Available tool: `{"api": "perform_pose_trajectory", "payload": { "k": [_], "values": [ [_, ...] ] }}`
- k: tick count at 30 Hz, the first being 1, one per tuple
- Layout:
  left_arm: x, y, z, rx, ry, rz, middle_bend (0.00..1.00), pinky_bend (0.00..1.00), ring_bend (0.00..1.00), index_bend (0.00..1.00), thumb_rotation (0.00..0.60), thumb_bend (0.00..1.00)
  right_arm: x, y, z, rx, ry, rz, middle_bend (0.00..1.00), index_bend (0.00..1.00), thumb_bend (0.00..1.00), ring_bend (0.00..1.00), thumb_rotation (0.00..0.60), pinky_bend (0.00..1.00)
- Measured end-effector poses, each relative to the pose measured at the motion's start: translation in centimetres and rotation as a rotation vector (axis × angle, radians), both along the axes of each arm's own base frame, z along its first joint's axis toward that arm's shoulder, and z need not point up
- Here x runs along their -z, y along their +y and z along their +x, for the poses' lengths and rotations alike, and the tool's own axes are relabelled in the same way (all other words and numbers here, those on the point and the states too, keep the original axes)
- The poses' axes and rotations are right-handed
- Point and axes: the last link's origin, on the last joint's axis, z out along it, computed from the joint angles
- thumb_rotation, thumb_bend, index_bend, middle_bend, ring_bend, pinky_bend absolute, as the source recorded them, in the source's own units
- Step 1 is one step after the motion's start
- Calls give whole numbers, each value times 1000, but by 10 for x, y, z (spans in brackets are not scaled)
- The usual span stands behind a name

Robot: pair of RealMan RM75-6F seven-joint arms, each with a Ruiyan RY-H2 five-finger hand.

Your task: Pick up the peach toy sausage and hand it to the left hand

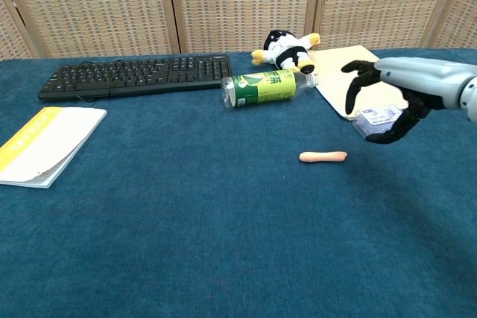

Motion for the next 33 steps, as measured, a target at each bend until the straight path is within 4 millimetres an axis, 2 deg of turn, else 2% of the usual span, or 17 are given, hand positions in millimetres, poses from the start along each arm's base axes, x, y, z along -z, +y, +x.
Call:
{"api": "perform_pose_trajectory", "payload": {
  "k": [5, 17, 23, 33],
  "values": [
    [2, 3, -1, -7, 2, -7, 0, 0, 0, 0, 600, 0, 20, -8, 1, 18, 45, 6, 0, 458, 480, 0, 600, 0],
    [4, 6, -3, -17, 1, -18, 0, 0, 0, 0, 600, 0, 50, -16, -3, 44, 115, 4, 0, 458, 489, 0, 600, 0],
    [4, 8, -3, -20, 2, -19, 0, 0, 0, 0, 600, 0, 67, -20, 3, 60, 128, 22, 0, 464, 496, 0, 600, 0],
    [4, 9, -4, -24, 1, -18, 0, 0, 0, 0, 600, 0, 80, -24, 6, 63, 147, 11, 0, 483, 501, 0, 600, 0]
  ]
}}
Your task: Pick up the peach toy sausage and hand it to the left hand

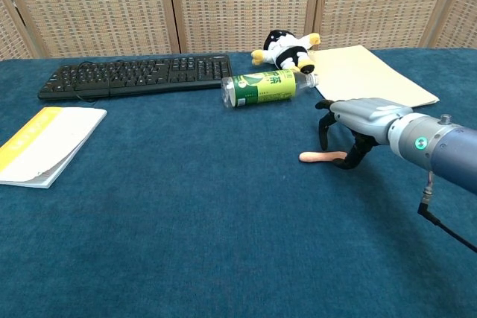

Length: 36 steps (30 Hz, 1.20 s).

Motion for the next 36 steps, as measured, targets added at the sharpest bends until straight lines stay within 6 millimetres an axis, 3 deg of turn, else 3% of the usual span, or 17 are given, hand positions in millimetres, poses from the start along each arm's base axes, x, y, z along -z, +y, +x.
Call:
{"api": "perform_pose_trajectory", "payload": {
  "k": [17, 27, 36],
  "values": [
    [1, -2, 2, 10, -1, -2, 0, 0, 0, 0, 600, 0, 5, -2, -7, 1, 1, 1, 29, 542, 529, 0, 600, 0],
    [4, -2, 1, 6, 4, -12, 0, 0, 0, 0, 600, 0, 5, -1, -11, -7, 16, -15, 100, 644, 643, 0, 600, 0],
    [4, 1, 0, 4, 2, -13, 0, 0, 0, 0, 600, 0, -6, 4, 6, 14, -112, 16, 113, 665, 683, 0, 600, 0]
  ]
}}
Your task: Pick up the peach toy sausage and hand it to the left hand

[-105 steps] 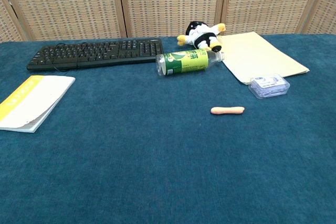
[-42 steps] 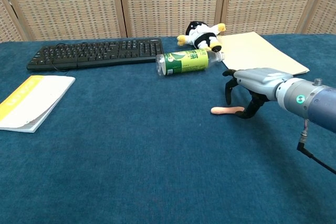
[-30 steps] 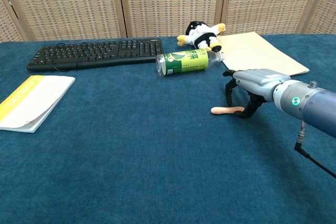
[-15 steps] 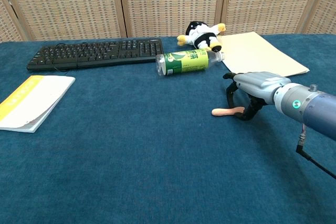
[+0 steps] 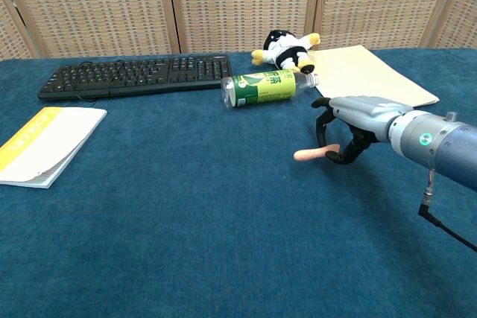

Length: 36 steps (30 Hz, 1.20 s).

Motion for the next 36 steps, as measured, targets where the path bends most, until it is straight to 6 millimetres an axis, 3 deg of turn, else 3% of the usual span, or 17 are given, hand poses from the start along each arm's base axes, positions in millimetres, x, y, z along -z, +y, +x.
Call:
{"api": "perform_pose_trajectory", "payload": {
  "k": [11, 16, 22, 29, 36],
  "values": [
    [-10, 23, 8, 66, 8, 10, 0, 0, 0, 0, 600, 0, -25, 1, 45, 97, -267, 66, 122, 670, 683, 0, 600, 0],
    [-10, 50, 29, 212, 44, -20, 0, 0, 0, 7, 600, 0, -32, -3, 69, 158, -371, 103, 123, 670, 686, 0, 600, 0],
    [-8, 86, 63, 417, 77, -35, 0, 0, 0, 149, 600, 0, -35, -8, 104, 211, -503, 147, 127, 672, 692, 0, 600, 0],
    [25, 125, 113, 619, 63, -87, 0, 0, 0, 282, 600, 5, -23, -8, 140, 291, -662, 221, 130, 673, 701, 0, 600, 0],
    [66, 140, 145, 696, 22, -113, 0, 0, 0, 346, 600, 44, -15, -6, 139, 294, -646, 232, 131, 674, 703, 0, 600, 0]
  ]
}}
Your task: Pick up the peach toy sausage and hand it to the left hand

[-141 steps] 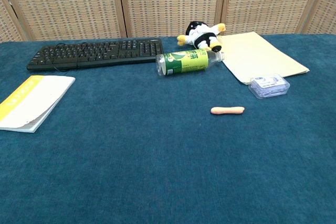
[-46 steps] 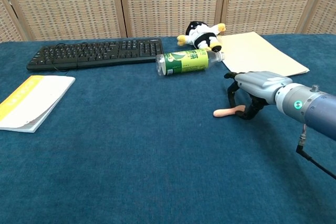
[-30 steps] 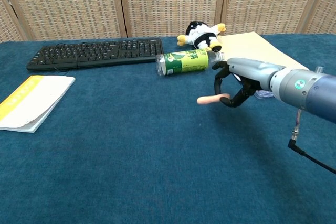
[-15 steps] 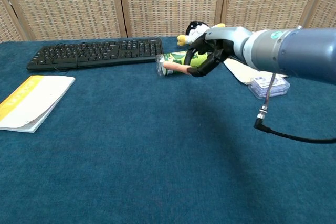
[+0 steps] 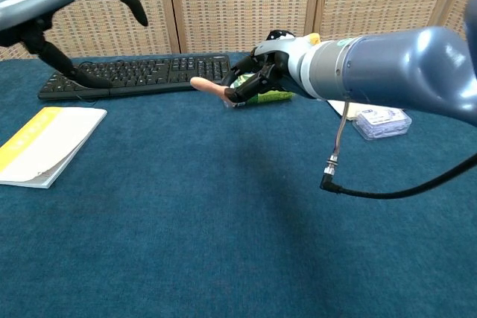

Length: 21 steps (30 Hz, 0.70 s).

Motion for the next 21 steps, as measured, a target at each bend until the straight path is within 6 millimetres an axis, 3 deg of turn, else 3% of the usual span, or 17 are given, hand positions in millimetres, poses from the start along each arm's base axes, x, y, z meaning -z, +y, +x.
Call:
{"api": "perform_pose_trajectory", "payload": {
  "k": [5, 21],
  "values": [
    [28, 7, 23, 41, -17, -22, 0, 0, 0, 363, 600, 68, 2, -1, -2, 2, 9, -4, 131, 674, 709, 0, 600, 0],
    [72, 11, 54, 75, -5, -38, 0, 0, 0, 459, 600, 210, -2, -1, -3, 0, 11, -8, 131, 674, 718, 0, 600, 0]
  ]
}}
